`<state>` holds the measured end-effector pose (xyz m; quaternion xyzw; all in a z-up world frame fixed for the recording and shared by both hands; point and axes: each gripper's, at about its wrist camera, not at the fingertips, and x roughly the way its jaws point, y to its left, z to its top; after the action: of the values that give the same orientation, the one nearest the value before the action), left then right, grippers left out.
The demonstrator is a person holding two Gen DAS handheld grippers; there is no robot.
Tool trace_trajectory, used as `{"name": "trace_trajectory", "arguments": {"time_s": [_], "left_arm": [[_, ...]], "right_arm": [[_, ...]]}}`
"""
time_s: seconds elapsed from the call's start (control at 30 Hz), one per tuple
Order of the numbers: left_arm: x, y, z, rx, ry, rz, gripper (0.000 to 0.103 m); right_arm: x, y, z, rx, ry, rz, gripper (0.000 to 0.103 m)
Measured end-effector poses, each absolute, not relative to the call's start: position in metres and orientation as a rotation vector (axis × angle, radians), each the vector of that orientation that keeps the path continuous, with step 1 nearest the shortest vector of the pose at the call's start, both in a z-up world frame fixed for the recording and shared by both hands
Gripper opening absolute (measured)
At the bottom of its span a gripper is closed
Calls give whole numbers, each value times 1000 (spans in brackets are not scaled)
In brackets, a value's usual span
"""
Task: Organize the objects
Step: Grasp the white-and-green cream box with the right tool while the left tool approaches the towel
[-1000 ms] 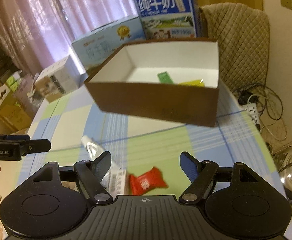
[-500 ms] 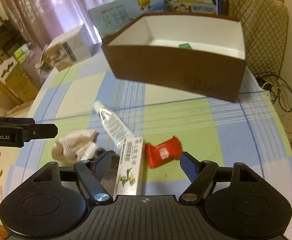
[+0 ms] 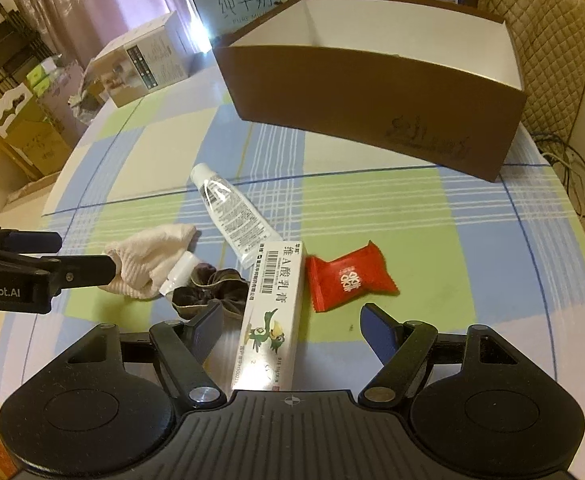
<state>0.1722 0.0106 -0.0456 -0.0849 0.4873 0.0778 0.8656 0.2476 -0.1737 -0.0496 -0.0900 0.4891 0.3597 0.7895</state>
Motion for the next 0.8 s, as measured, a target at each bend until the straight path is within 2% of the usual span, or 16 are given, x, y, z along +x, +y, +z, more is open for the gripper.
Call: {"name": "trace_trajectory", "arguments": {"time_s": [0.33,0.5,0.8], "left_arm": [[169,21,-59,-186,1053,197,95],[169,26,-65,-191,1065,207,95],[172,32,-74,-199,1082,221,95]], "right_arm": [[246,-159,-70,-242,1080,776,72],[245,-150,-82,-268,1094,776,60],[251,-132,-98,-326,1085,763,54]]}}
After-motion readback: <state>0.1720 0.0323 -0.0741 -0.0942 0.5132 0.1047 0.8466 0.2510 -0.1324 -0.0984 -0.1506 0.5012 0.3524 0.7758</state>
